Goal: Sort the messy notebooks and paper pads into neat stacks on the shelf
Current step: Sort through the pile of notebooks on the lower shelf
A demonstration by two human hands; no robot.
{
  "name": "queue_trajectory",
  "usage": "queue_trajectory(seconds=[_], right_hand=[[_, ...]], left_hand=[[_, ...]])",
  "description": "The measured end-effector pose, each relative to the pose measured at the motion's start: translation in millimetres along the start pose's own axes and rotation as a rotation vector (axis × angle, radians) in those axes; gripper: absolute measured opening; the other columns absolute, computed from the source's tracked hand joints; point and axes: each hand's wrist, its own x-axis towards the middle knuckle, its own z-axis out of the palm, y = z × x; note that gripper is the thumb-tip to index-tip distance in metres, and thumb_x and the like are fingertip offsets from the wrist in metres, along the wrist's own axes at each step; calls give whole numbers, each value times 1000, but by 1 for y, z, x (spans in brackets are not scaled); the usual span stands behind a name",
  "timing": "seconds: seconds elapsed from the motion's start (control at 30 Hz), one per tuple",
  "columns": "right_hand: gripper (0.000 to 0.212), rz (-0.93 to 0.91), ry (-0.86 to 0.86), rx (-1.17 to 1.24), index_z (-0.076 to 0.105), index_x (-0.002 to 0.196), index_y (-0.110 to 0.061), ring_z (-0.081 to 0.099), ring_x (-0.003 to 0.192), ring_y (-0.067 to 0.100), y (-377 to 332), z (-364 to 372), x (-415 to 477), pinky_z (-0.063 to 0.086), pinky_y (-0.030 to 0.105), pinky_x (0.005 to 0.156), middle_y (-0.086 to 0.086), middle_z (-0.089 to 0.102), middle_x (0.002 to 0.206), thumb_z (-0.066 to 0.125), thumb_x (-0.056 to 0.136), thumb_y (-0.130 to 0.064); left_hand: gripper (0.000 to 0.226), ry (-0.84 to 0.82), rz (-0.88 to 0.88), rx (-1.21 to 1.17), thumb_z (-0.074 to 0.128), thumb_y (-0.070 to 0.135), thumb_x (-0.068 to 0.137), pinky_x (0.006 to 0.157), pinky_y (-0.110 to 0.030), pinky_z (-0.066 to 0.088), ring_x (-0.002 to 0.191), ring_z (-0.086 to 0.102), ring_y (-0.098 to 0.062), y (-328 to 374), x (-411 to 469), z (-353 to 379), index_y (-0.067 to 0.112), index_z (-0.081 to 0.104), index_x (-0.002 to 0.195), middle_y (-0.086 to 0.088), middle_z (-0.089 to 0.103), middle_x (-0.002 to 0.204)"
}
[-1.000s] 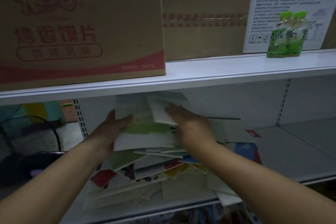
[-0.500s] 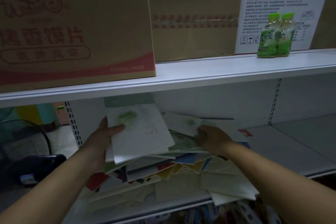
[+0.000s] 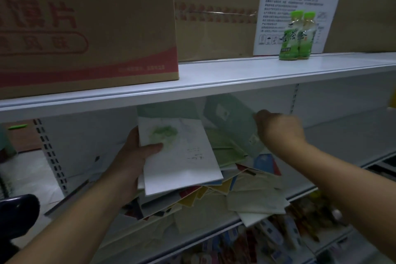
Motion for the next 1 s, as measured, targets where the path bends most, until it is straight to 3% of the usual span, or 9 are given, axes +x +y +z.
queue_trajectory(seconds=[0.2, 0.43, 0.5, 0.6, 0.67, 0.7, 0.77, 0.87, 1.0], right_hand=[[32, 26, 239, -55, 53, 52, -10, 41, 25, 26, 19, -30, -25, 6, 11, 51, 8, 47, 35, 60, 80, -22], [34, 40, 185, -65, 54, 46, -18, 43, 24, 19, 43, -17, -73, 14, 17, 45, -1, 47, 34, 81, 61, -32], [34, 67, 130, -2, 54, 49, -19, 45, 25, 17, 65, -5, -86, 7, 17, 44, -2, 47, 36, 81, 62, -34], [29, 88, 72, 122, 52, 60, -20, 51, 37, 16, 113, 7, -104, 0, 19, 40, -3, 53, 49, 48, 82, -38], [41, 84, -60, 255, 61, 82, -19, 63, 67, 18, 146, 12, -117, 36, 27, 44, -2, 63, 78, 28, 90, -41], [45, 88, -105, 331, 65, 96, -18, 64, 86, 20, 163, 13, -124, 48, 33, 64, -2, 65, 97, 26, 93, -42], [42, 178, -137, 531, 68, 108, -16, 59, 109, 19, 196, 10, -137, 47, 35, 92, -1, 64, 120, 37, 96, -41], [25, 409, -116, 705, 70, 105, -14, 58, 98, 10, 254, 16, -143, 47, 35, 94, -6, 66, 105, 60, 89, -30], [48, 804, -351, 874, 59, 112, -24, 60, 99, 12, 339, 30, -148, 50, 34, 90, -11, 60, 111, 77, 72, -43]], left_hand=[[44, -93, 1, -45, 60, 3, 89, 64, -32, 59, 92, 67, -20, -37, 4, 77, 30, 48, 121, 0, 65, 108], [22, -45, 5, -66, 63, 15, 90, 80, -45, 56, 83, 69, -26, -79, 0, 215, 15, 51, 109, -13, 68, 97], [37, -42, 32, -50, 62, 19, 90, 80, -43, 57, 89, 69, -25, -93, 3, 250, 16, 47, 124, -13, 67, 106], [41, -69, 36, -63, 57, 22, 93, 83, -42, 56, 96, 67, -24, -117, 2, 299, 20, 38, 130, -10, 64, 113], [35, -116, -5, -96, 54, 29, 94, 82, -40, 56, 96, 66, -20, -133, -2, 330, 27, 40, 126, -3, 64, 112], [33, -140, -34, -110, 55, 32, 93, 81, -41, 56, 94, 67, -19, -140, -5, 345, 29, 40, 123, 0, 64, 108], [33, -167, -87, -143, 59, 28, 92, 78, -44, 58, 89, 69, -23, -152, -7, 374, 28, 43, 121, -1, 66, 103], [35, -221, -146, -157, 59, 17, 92, 71, -41, 58, 87, 69, -25, -171, -10, 409, 29, 43, 122, -4, 66, 105], [39, -388, -166, -129, 60, 18, 91, 71, -38, 58, 93, 68, -22, -183, -11, 449, 32, 42, 123, 1, 65, 109]])
